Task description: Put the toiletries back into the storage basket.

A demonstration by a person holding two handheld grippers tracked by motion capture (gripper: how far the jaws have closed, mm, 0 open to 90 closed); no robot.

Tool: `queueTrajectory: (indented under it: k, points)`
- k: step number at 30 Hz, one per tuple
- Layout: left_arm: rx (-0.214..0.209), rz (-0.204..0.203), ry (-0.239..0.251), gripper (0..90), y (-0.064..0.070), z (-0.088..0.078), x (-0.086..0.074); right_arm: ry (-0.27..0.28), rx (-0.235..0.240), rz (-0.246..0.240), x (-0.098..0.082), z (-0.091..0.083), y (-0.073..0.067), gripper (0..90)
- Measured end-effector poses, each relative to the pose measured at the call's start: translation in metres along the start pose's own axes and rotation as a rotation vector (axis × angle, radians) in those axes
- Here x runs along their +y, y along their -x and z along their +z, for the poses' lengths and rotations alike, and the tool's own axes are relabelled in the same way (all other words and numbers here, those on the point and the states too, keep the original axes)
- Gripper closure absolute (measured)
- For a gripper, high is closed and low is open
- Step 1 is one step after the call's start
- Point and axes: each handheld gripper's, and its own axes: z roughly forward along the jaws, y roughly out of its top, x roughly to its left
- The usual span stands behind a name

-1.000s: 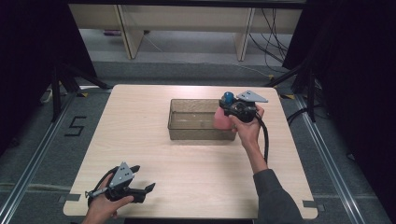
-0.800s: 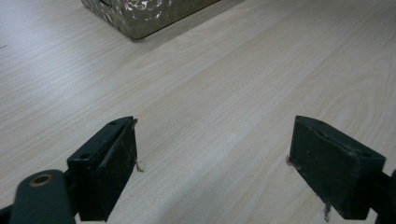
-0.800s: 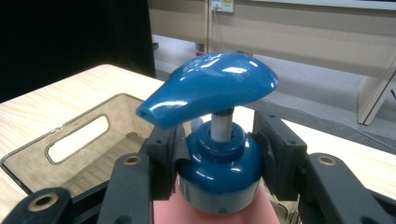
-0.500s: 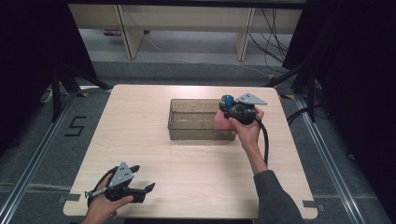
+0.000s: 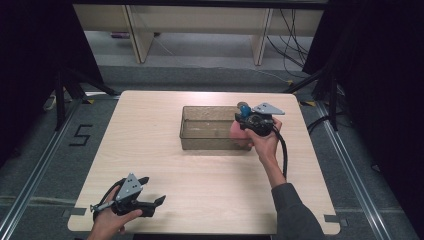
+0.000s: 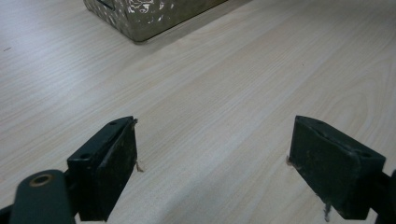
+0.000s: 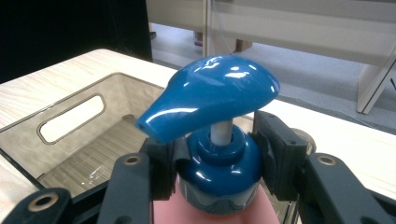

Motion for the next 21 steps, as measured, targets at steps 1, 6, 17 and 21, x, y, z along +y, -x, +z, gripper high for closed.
queueTrajectory:
  k: [1,6,17,21]
  points:
    - [0.001,-0.002,0.001,14.8,0.0000,0.0001,0.0002,0.007,0.002,-0.009,-0.0004,0.0000,0.0008,54.1]
    - [0.007,0.006,-0.006,14.7,-0.0004,-0.0011,0.0003,0.007,-0.006,-0.004,-0.0031,0.0012,0.0000,54.0]
    - [0.007,-0.001,0.001,14.7,-0.0002,-0.0012,0.0003,-0.001,0.007,0.010,-0.0056,0.0000,-0.0002,53.9]
    - [0.005,0.001,-0.002,14.8,0.0000,-0.0012,-0.0001,0.010,0.009,0.007,-0.0074,0.0005,-0.0013,53.3]
